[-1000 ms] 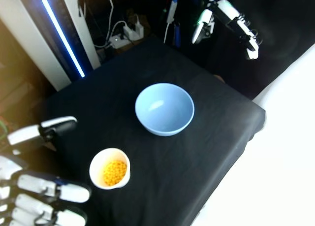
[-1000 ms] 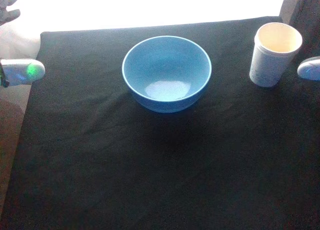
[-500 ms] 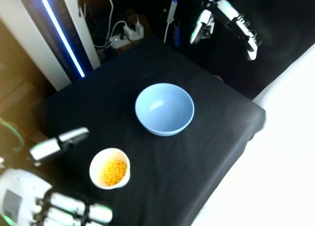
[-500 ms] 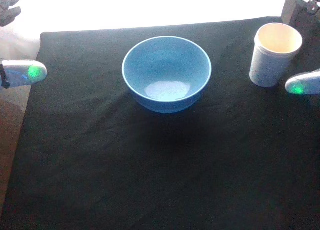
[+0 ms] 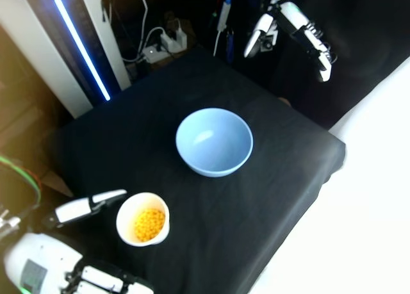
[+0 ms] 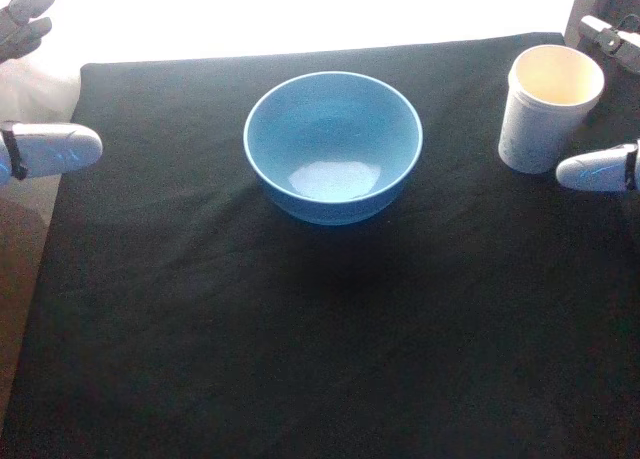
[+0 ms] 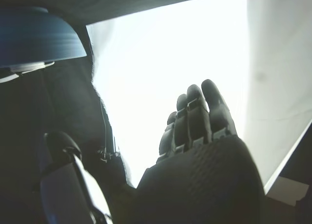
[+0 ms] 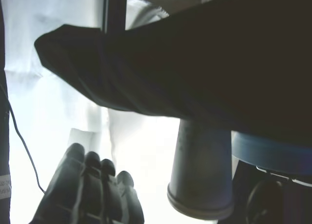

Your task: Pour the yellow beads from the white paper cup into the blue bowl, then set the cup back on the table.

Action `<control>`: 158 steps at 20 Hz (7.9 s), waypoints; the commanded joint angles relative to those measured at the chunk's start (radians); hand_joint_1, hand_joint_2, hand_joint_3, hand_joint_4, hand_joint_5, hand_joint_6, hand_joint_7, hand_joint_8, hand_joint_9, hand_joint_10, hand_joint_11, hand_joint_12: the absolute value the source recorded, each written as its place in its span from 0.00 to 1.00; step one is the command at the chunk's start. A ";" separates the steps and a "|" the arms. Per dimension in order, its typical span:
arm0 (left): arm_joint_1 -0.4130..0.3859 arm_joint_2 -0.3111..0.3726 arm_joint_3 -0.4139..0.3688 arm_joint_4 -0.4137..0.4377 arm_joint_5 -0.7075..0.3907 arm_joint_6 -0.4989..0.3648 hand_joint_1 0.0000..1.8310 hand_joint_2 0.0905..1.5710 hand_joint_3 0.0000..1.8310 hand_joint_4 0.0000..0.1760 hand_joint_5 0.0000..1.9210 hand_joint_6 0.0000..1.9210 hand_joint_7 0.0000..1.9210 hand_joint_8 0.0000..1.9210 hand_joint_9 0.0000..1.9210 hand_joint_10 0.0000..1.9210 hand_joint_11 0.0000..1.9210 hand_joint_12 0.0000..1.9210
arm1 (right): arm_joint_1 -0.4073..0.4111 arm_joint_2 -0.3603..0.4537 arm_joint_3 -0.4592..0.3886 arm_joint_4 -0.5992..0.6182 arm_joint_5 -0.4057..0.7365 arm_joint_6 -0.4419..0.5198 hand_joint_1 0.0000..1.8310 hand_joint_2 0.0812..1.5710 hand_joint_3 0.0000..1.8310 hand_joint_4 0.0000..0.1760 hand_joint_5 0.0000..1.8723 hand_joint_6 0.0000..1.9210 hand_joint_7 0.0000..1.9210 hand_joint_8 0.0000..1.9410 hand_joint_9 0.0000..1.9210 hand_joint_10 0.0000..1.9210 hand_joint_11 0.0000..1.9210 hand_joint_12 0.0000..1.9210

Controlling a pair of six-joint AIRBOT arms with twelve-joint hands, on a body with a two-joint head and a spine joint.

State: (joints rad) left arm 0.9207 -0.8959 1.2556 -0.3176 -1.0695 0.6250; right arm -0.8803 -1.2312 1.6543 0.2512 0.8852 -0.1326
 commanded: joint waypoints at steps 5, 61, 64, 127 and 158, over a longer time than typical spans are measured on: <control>-0.021 -0.006 0.013 -0.009 -0.104 -0.008 0.30 0.42 0.00 0.49 0.02 0.00 0.12 0.00 0.14 0.00 0.00 0.27 | 0.019 -0.021 0.025 0.028 0.101 0.012 0.42 0.36 0.01 0.67 0.01 0.00 0.00 0.00 0.00 0.00 0.00 0.00; -0.039 -0.047 0.042 -0.002 -0.043 -0.008 0.28 0.44 0.00 0.33 0.02 0.00 0.12 0.00 0.14 0.00 0.00 0.31 | 0.097 -0.123 0.052 0.081 0.144 0.111 0.21 0.48 0.00 0.00 0.33 0.01 0.14 0.00 0.00 0.00 0.00 0.00; -0.039 -0.052 0.042 -0.001 -0.041 -0.008 0.29 0.43 0.00 0.39 0.02 0.00 0.12 0.00 0.12 0.00 0.00 0.22 | 0.098 -0.122 0.052 0.078 0.144 0.111 0.12 0.60 0.00 0.00 0.34 0.00 0.22 0.00 0.07 0.00 0.00 0.00; -0.104 -0.071 0.055 0.095 0.025 -0.008 0.30 0.47 0.00 0.31 0.02 0.00 0.10 0.00 0.11 0.01 0.00 0.30 | 0.450 -0.074 0.055 -0.472 -0.016 0.109 0.65 0.69 0.00 0.00 0.55 0.40 0.51 0.46 0.51 0.46 0.34 0.89; -0.259 -0.098 0.076 0.260 0.163 -0.008 0.28 0.44 0.00 0.40 0.01 0.00 0.15 0.00 0.11 0.00 0.00 0.13 | 0.612 -0.125 0.038 -0.823 -0.186 0.110 0.59 0.68 0.00 0.31 0.56 0.45 0.63 0.97 0.74 1.00 0.76 1.00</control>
State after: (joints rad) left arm 0.6762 -0.9947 1.3243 -0.0402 -0.7925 0.6247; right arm -0.2871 -1.3647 1.6924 -0.6189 0.6174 -0.0292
